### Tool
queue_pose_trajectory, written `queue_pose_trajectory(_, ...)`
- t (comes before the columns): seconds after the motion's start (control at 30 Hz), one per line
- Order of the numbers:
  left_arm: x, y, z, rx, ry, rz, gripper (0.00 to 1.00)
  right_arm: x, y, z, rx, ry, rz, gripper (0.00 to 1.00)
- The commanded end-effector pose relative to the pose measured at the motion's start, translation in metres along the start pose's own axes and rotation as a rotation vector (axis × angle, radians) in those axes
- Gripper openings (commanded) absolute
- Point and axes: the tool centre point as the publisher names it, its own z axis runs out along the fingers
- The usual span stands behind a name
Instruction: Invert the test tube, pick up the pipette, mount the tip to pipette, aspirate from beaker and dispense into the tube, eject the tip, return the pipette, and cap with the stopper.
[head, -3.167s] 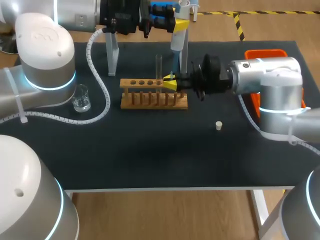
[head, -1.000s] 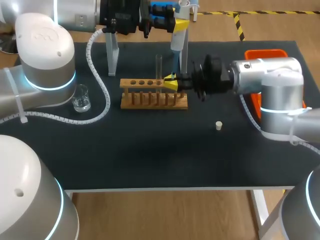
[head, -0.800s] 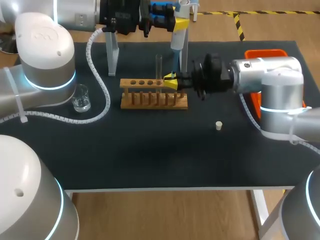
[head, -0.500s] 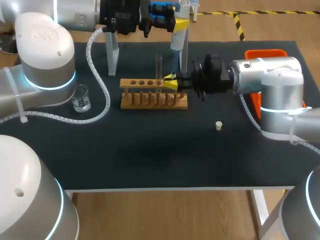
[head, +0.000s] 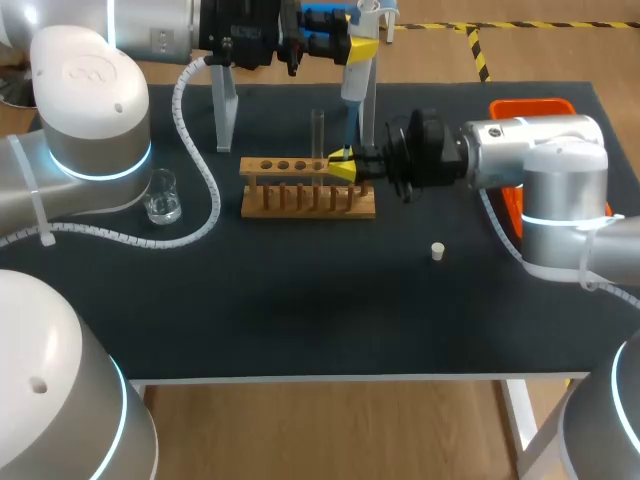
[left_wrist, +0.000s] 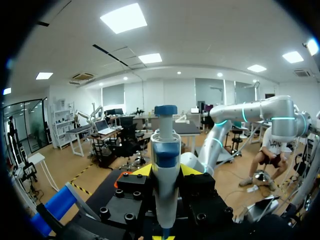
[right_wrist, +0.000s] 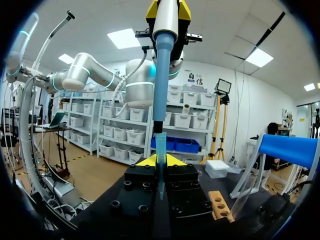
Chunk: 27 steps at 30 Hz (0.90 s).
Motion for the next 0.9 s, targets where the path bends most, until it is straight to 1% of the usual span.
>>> queue_pose_trajectory(0.03, 0.0008, 0.0015, -0.0005, 0.001, -0.001, 0.001, 0.00, 0.0003, 0.0046, 0.0002, -0.004, 0.000, -0.005, 0.00)
queue_pose_trajectory(0.2, 0.0008, 0.0015, -0.0005, 0.001, -0.001, 0.001, 0.00, 0.0004, 0.0058, 0.0005, -0.007, 0.002, -0.010, 0.00)
queue_pose_trajectory(0.37, 0.0008, 0.0015, -0.0005, 0.001, -0.001, 0.001, 0.00, 0.0039, -0.0015, 0.0001, 0.005, 0.004, -0.004, 0.00)
queue_pose_trajectory(0.5, 0.0008, 0.0015, -0.0005, 0.001, -0.001, 0.001, 0.00, 0.0042, -0.0027, -0.0001, 0.006, 0.003, 0.001, 0.00)
queue_pose_trajectory(0.9, 0.0008, 0.0015, -0.0005, 0.001, -0.001, 0.001, 0.00, 0.0006, 0.0052, -0.0011, -0.005, -0.001, -0.007, 0.00)
